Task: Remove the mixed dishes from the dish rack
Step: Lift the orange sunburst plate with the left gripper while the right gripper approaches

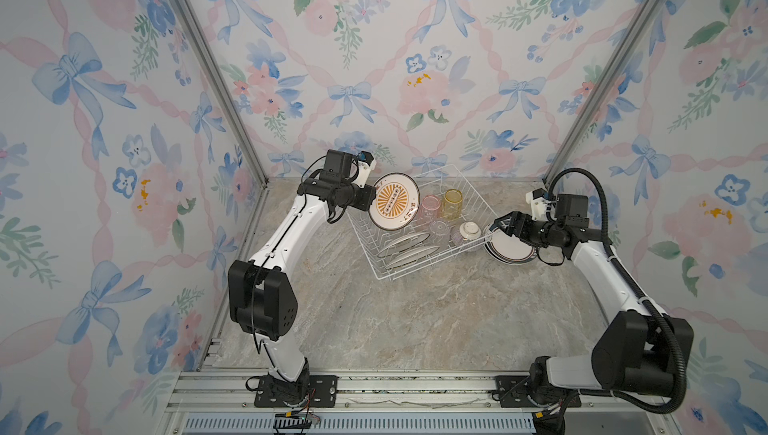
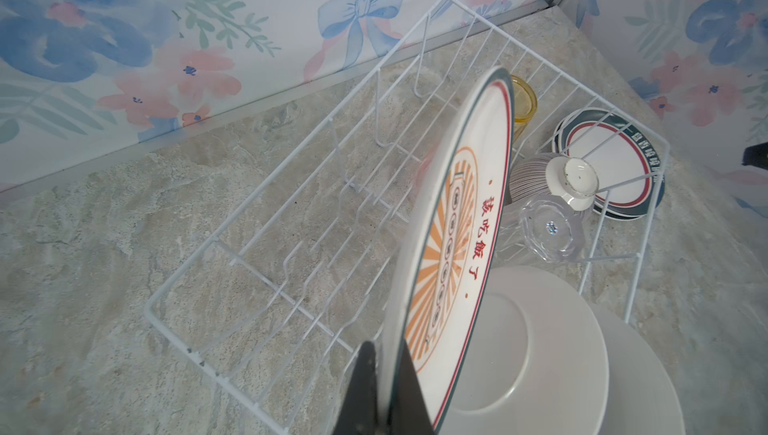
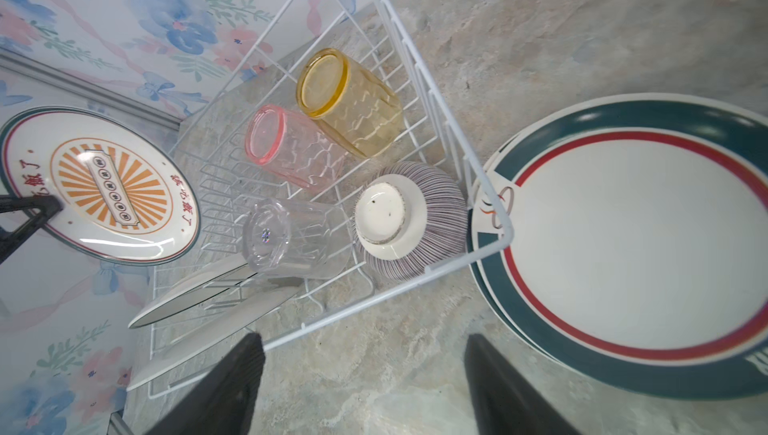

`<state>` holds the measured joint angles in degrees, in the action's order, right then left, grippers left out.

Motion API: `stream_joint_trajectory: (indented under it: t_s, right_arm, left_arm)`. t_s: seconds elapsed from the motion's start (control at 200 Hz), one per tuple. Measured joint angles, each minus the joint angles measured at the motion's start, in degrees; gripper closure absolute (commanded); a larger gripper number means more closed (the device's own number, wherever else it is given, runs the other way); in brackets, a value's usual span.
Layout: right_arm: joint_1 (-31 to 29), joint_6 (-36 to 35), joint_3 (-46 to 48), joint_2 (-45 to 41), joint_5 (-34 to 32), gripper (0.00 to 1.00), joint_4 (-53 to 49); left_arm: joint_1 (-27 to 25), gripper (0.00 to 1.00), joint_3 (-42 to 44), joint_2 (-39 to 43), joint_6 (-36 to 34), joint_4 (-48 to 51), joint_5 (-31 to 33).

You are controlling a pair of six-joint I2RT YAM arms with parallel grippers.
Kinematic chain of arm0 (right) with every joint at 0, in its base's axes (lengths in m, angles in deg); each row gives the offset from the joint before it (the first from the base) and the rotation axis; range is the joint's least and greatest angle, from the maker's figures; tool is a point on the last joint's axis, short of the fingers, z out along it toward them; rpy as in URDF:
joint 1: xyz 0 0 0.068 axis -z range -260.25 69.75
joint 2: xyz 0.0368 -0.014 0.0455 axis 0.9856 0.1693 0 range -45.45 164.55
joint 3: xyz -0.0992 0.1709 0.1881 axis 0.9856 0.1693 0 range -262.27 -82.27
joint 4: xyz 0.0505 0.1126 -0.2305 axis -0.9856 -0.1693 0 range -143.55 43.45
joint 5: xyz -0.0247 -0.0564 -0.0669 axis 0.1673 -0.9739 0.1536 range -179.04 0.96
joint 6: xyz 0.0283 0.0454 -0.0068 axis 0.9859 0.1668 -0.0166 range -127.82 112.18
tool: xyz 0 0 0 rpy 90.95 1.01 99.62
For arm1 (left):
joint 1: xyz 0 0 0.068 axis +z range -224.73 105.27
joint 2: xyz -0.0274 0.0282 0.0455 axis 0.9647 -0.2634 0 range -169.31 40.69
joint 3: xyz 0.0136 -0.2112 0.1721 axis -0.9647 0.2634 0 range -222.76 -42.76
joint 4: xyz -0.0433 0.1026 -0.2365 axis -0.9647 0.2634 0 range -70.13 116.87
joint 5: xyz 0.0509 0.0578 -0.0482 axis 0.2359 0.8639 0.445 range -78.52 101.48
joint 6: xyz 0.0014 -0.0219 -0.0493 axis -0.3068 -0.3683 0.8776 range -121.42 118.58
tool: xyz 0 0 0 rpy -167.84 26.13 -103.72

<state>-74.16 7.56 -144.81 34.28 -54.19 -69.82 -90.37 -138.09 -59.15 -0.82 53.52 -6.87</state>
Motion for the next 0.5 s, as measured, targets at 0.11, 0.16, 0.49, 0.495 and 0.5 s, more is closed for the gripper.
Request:
stream_joint_trajectory:
  t_s: [0.11,0.16,0.49,0.495,0.5]
  right_arm:
    - [-1.8,1.0,0.1,0.0,4.1,0.23,3.2]
    - [-2.7,1.8,0.2,0.0,6.2,0.24,5.1]
    - [-11.1,7.4,0.8,0.3,13.6,0.23,16.3]
    - [-11.3,7.6,0.8,0.4,13.7,0.23,16.7]
    - [-11.4,7.7,0.8,0.4,13.8,0.23,16.9]
  left_arm:
    - [1.4,1.00,1.4,0.9,2.1,-1.9,-4.2]
    - [2.1,1.00,2.0,1.5,3.0,-3.0,-6.2]
    - [4.2,1.00,5.0,3.3,10.7,-11.9,-20.0]
    - [4.2,1.00,5.0,3.3,10.8,-12.0,-20.2]
    - [4.2,1.00,5.1,3.4,10.9,-12.2,-20.3]
